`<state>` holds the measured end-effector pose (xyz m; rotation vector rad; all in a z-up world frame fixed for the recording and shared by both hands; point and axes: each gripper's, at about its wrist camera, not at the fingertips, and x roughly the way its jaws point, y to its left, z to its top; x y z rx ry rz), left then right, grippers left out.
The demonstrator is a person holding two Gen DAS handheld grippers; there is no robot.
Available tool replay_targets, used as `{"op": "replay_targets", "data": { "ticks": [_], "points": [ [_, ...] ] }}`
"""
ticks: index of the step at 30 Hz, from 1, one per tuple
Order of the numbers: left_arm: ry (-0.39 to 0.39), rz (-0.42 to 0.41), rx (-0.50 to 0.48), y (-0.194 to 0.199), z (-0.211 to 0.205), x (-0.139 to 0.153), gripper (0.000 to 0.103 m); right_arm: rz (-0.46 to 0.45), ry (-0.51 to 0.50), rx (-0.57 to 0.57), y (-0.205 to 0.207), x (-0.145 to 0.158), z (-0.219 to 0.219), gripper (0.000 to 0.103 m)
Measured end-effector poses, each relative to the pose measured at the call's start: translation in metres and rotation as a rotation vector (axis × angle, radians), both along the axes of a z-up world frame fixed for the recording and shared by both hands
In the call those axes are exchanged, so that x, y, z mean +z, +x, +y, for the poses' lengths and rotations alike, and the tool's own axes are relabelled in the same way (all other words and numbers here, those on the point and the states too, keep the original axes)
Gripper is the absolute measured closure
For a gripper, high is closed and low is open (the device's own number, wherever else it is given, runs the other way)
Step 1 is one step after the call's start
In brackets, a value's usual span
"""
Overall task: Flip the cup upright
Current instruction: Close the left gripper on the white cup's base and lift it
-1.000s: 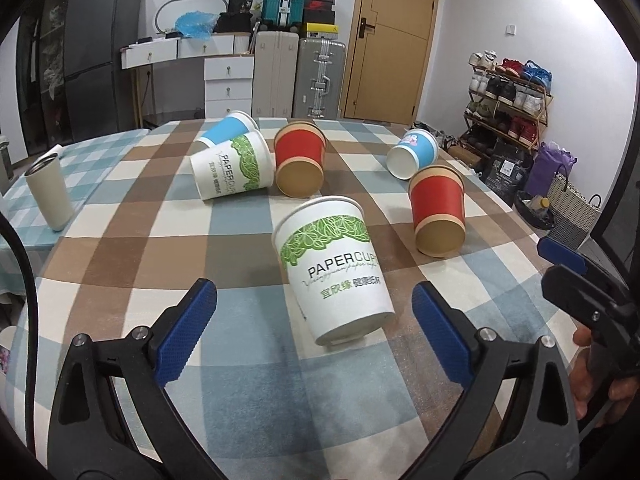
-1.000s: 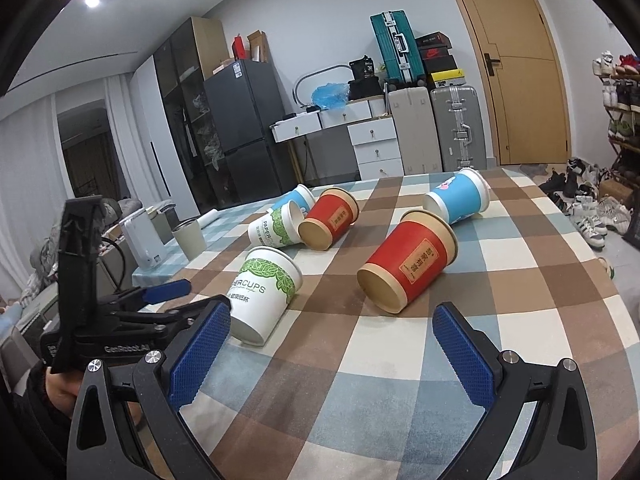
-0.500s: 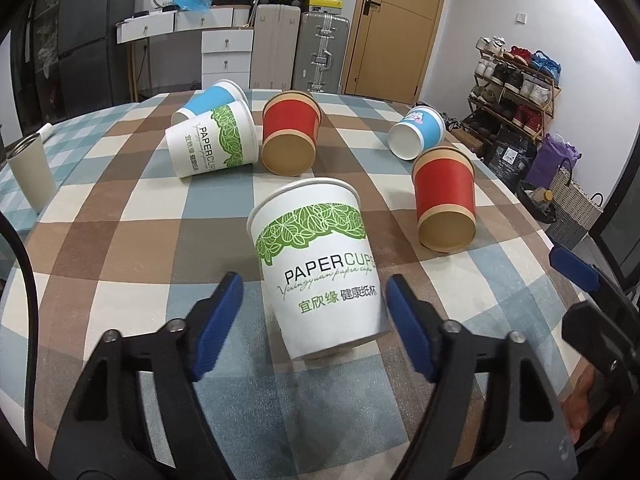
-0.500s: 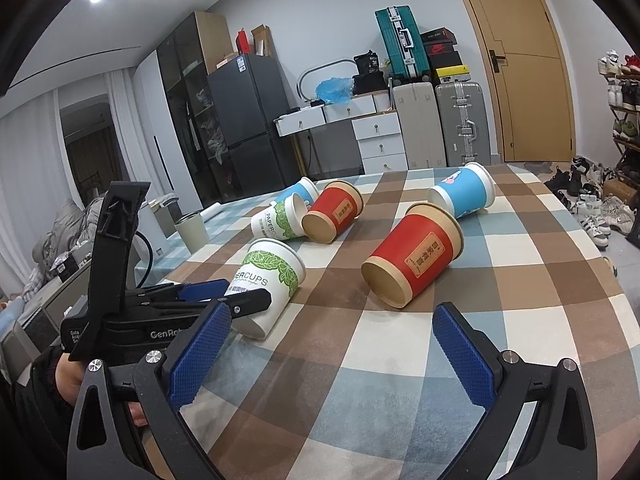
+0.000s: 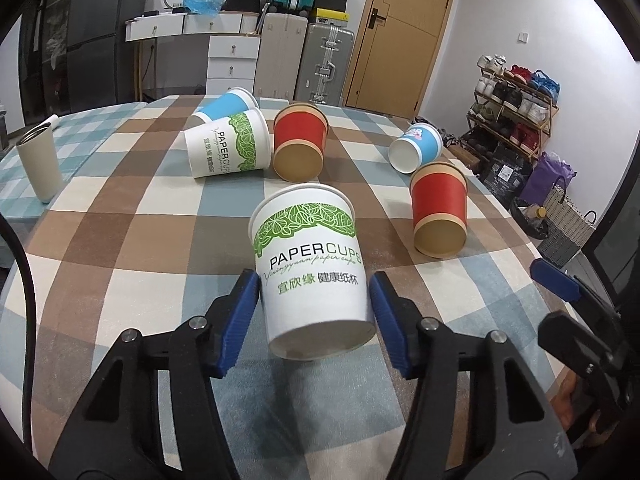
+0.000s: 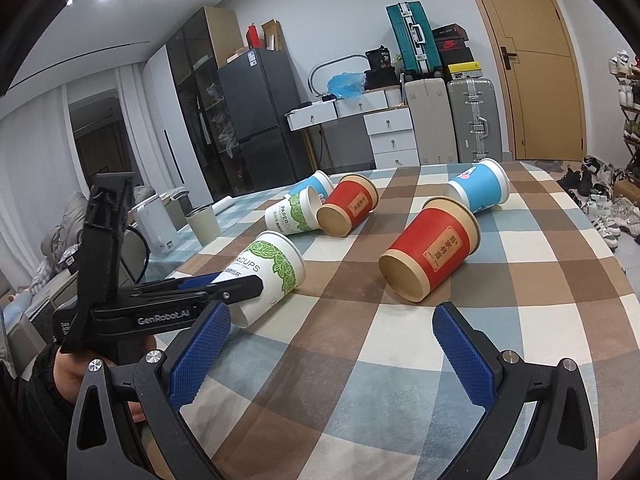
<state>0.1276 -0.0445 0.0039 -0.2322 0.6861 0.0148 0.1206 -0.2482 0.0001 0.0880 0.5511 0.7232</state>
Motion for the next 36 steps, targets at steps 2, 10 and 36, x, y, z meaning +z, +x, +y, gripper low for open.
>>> {"op": "replay_targets", "data": {
  "ticks": [2,10,36],
  "points": [
    [0.01,-0.015,0.0,-0.01,0.0,0.004,0.049,0.005,-0.001,0.002,0.0,-0.001,0.001,0.0],
    [0.002,-0.013,-0.017,-0.041,-0.001,0.001,0.064,0.024,-0.008,0.024,0.0,-0.004,0.008,0.0],
    [0.017,-0.017,-0.029,-0.034,-0.003,0.002,0.05,0.022,0.0,0.03,-0.002,-0.004,0.009,0.0]
  ]
}}
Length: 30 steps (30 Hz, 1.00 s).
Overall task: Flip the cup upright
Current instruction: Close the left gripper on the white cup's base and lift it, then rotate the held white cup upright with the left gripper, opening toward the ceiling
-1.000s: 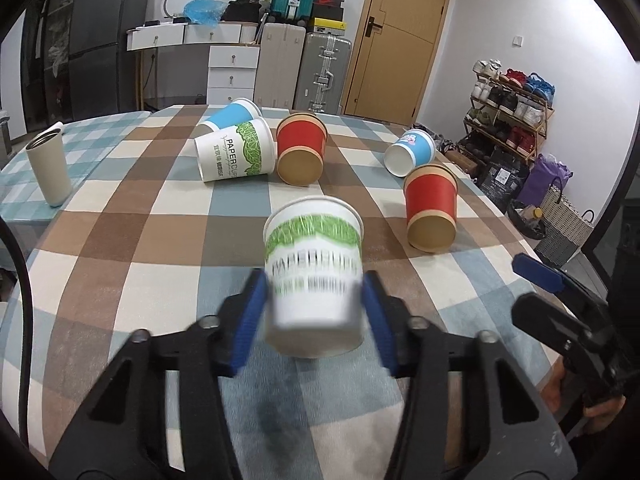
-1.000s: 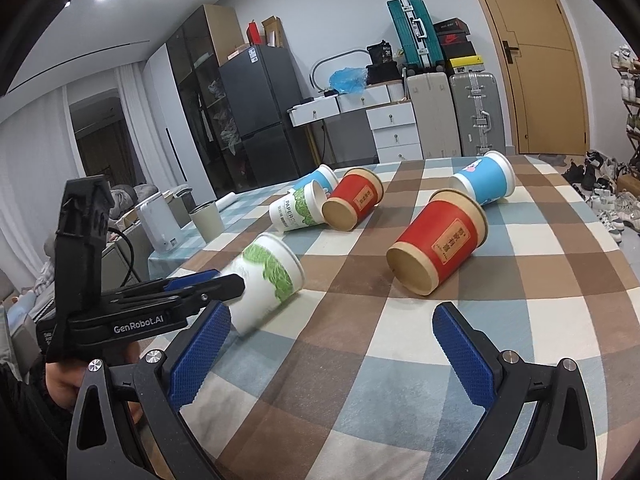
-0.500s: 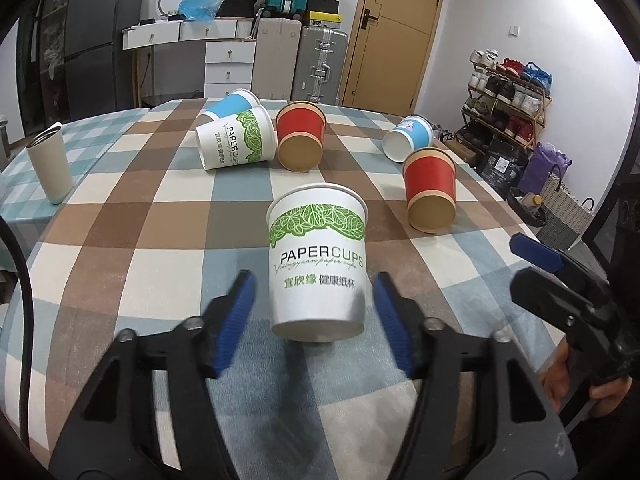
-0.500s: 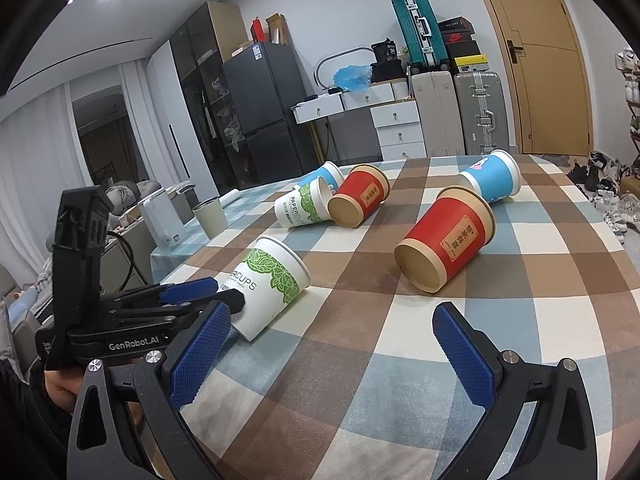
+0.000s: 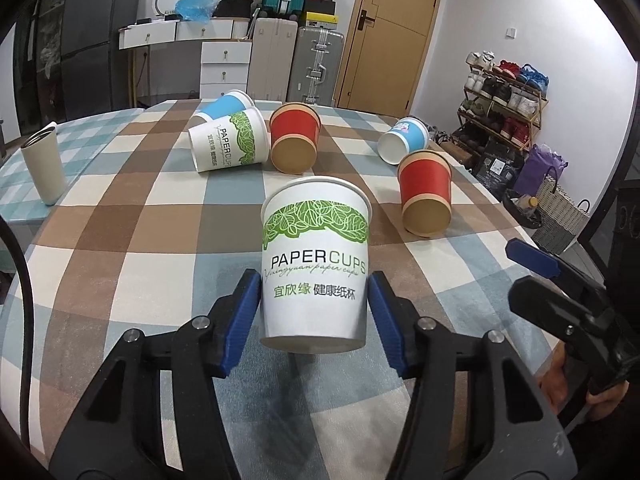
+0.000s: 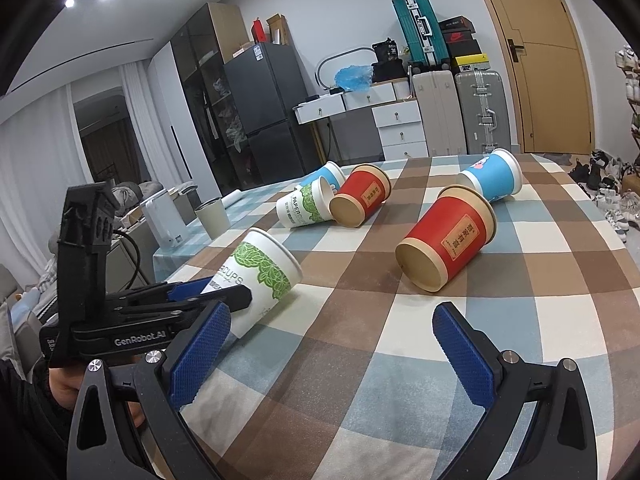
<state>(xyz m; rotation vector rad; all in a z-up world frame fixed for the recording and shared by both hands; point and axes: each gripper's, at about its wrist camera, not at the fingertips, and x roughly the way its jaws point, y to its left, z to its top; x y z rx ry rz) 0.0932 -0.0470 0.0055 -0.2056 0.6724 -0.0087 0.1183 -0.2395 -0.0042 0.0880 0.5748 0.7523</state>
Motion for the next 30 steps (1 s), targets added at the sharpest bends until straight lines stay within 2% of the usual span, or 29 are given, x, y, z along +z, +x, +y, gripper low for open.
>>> {"op": "replay_targets", "data": {
  "ticks": [6,13,24,26,28,30],
  "points": [
    [-0.024,-0.023,0.018,-0.028,0.002,0.008,0.05,0.002,0.0,0.004,-0.001,-0.001,-0.001,0.0],
    [-0.013,-0.036,0.004,-0.06,-0.014,0.003,0.05,0.005,-0.017,0.006,0.0,-0.001,0.002,0.0],
    [-0.03,-0.002,-0.006,-0.059,-0.023,-0.014,0.048,0.017,-0.038,-0.011,0.003,-0.003,0.001,0.0],
    [-0.032,-0.001,-0.013,-0.058,-0.021,-0.014,0.043,0.018,-0.042,-0.014,0.003,-0.003,0.001,0.0],
    [-0.032,-0.01,-0.007,-0.058,-0.016,-0.012,0.027,0.023,-0.049,-0.016,0.003,-0.002,0.002,0.0],
    [-0.035,-0.04,0.002,-0.061,-0.009,-0.008,0.019,0.028,-0.05,-0.016,0.003,-0.001,0.003,0.0]
  ]
}}
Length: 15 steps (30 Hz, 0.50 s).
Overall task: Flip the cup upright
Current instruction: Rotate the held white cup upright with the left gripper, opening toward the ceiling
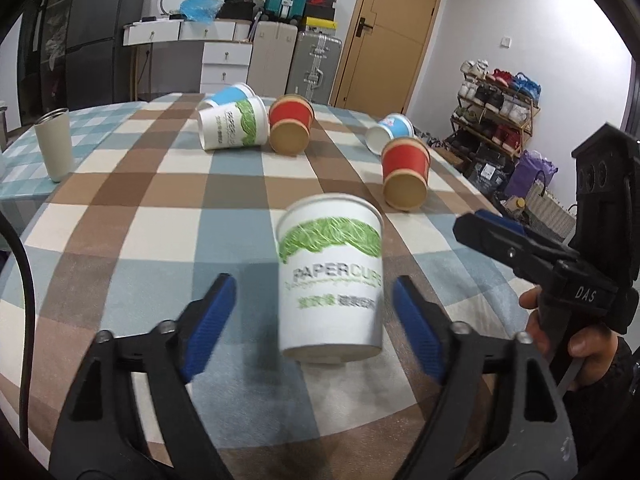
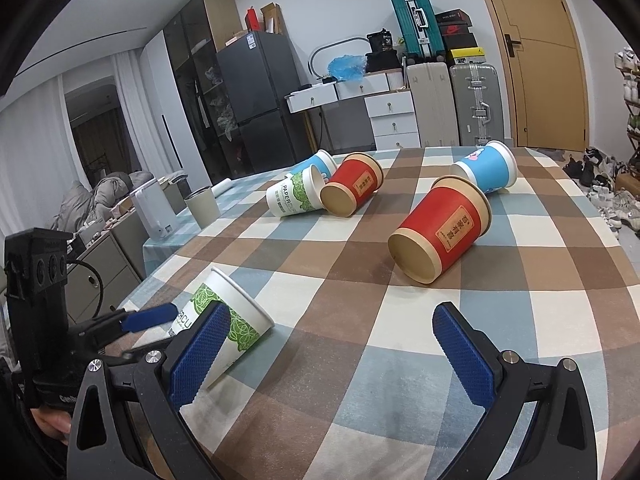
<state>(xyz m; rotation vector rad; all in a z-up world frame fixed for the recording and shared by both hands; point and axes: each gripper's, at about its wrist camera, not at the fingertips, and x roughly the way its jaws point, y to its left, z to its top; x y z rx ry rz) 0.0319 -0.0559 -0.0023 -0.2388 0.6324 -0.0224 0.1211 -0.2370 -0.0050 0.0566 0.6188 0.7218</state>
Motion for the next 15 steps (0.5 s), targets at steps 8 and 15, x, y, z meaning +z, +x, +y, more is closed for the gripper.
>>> {"op": "replay_targets", "data": {
  "ticks": [8,15],
  "points": [
    [0.01,-0.041,0.04,-0.003,0.037,0.012,0.001,0.105,0.018,0.047,-0.002,-0.001,0.013,0.0],
    [0.03,-0.074,0.053,-0.009,0.056,0.009,0.001,0.186,0.004,0.113,-0.005,-0.003,0.04,0.0]
  ]
}}
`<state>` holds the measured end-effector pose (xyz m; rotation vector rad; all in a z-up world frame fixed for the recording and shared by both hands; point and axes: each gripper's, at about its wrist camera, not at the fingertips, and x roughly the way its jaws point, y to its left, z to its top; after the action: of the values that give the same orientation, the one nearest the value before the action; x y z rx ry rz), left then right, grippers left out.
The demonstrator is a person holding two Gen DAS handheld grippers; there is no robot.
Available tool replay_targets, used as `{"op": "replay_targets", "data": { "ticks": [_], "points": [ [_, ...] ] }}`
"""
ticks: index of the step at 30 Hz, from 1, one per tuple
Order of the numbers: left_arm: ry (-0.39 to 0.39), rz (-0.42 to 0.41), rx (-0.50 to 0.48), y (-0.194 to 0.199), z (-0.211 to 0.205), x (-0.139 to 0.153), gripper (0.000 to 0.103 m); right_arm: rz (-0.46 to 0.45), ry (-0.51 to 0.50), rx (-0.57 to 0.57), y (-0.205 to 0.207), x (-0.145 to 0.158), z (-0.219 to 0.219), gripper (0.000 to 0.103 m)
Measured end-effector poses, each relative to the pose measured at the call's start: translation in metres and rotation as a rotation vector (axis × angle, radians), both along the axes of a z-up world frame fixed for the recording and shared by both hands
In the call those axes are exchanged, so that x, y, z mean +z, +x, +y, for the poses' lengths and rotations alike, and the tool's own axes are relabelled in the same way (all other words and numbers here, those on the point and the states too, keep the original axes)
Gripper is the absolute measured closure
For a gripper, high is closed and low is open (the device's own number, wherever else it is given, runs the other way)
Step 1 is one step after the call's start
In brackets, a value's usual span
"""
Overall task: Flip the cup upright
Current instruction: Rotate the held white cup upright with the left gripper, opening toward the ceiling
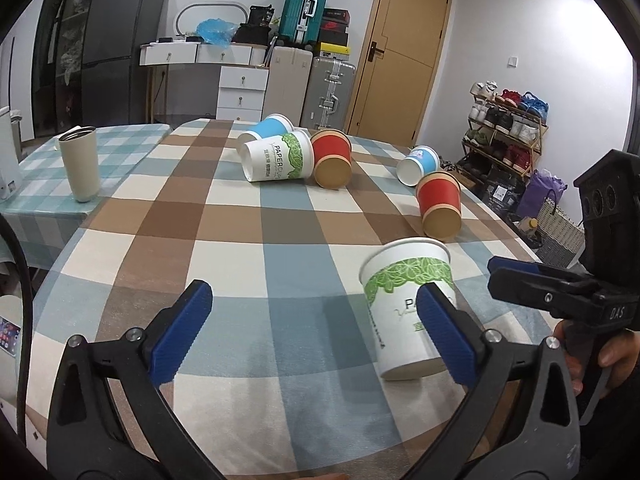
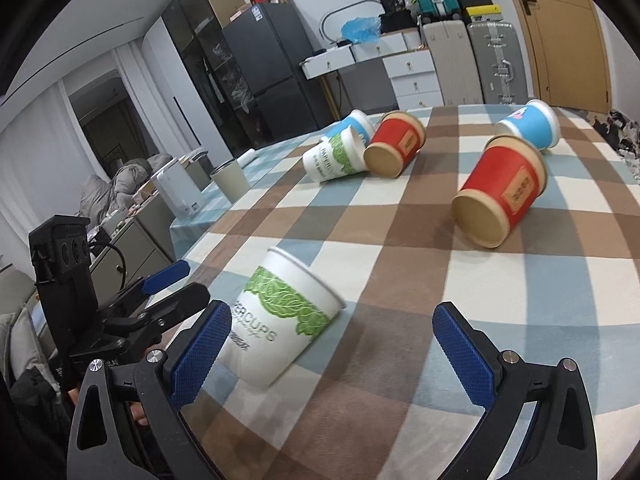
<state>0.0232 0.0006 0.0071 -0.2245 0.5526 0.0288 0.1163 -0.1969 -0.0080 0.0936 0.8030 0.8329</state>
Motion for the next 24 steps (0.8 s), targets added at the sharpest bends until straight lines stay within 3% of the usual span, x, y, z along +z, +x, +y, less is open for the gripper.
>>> {"op": "replay_targets", "data": {
  "ticks": [7,13,21,24],
  "points": [
    [0.033,0.011,0.014,0.001,0.008,-0.011,0.001,0.1,0.009,0.021,0.006,-0.003,0.021,0.001],
    [0.025,0.009,0.018,0.003,0.012,-0.015,0.001,0.24,0.036,0.011,0.025,-0.013,0.029,0.012],
    [0.052,0.004,0.003,0.002,0.004,-0.016,0.001,0.358,0.049,0.009,0.041,-0.021,0.039,0.013],
    [0.052,0.003,0.003,0.002,0.004,-0.016,0.001,0.413,0.058,0.008,0.049,-0.026,0.04,0.02]
  ]
}}
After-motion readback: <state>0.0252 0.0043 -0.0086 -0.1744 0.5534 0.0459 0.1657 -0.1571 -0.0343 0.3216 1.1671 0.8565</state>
